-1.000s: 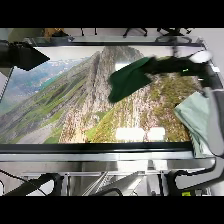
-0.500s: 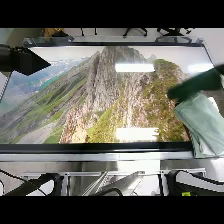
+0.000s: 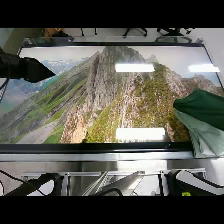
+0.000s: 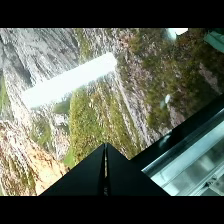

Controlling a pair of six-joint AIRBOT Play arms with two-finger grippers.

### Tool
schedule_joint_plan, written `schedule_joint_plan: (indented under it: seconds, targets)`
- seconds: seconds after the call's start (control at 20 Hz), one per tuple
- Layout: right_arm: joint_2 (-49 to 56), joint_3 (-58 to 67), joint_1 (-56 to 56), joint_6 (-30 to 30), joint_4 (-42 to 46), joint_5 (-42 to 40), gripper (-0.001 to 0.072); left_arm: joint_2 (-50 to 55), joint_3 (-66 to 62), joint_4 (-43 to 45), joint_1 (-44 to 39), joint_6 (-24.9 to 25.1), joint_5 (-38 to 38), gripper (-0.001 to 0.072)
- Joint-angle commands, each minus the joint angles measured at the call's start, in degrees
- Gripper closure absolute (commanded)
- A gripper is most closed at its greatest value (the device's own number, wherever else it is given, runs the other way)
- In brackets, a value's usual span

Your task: Fold the shirts.

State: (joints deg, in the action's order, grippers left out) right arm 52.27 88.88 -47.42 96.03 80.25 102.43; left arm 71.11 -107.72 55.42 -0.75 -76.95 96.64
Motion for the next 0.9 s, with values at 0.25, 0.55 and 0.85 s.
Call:
schedule_joint_plan:
  seconds: [0.25, 0.55, 0.85]
  targets:
    - [1.97, -4.28, -0.26, 1.09, 3.48, 1.27, 0.0114, -0.22, 11.19, -0.07, -0.02, 4.07, -1.77, 0.0695]
    - [3.32, 3.02, 1.07, -1.33, -25.97, -11.06, 0.069, -0.28, 5.05, -0.17, -0.04, 3.48, -3.15, 0.0695]
    - [-5.77, -13.86, 32.2, -4.76, -21.57, -26.47, 0.0691, -10.86, 25.18, -11.5, -2.25, 5.64, -10.19, 0.0695]
